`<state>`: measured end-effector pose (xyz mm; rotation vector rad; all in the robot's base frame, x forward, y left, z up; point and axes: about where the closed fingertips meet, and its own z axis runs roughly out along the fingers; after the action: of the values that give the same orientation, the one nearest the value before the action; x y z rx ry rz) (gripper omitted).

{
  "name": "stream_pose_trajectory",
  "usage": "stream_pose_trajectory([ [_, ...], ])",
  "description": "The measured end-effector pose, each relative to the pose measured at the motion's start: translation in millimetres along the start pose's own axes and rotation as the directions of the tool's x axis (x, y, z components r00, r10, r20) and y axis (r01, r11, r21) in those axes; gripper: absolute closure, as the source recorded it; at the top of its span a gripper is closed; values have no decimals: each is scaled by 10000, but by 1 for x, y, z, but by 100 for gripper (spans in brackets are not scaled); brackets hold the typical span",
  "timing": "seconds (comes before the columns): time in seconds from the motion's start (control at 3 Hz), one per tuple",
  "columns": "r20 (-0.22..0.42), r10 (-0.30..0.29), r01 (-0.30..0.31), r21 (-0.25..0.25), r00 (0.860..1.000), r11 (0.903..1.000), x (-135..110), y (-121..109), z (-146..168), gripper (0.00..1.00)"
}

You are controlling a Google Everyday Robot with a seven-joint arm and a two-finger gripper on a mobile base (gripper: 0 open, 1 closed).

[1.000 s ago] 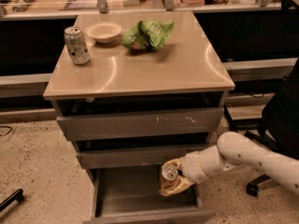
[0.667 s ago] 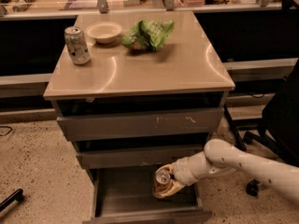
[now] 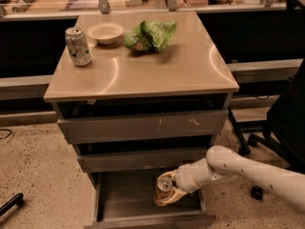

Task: Place orange can into bottom drawer

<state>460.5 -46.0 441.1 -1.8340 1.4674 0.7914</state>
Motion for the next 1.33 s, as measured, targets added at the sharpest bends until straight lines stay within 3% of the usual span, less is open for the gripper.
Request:
stream_pose_trajectory([
  [0.33,-335,184,-178,198,9993,9996,21,2,6,100],
  [0.67,-720,254,-192,848,9971,9962,57,-1,16,100],
  [1.0,-788,283,-142,1738,9965,9847,104,-12,34,100],
  [1.33,-785,286,-146,1737,9965,9847,105,-12,35,100],
])
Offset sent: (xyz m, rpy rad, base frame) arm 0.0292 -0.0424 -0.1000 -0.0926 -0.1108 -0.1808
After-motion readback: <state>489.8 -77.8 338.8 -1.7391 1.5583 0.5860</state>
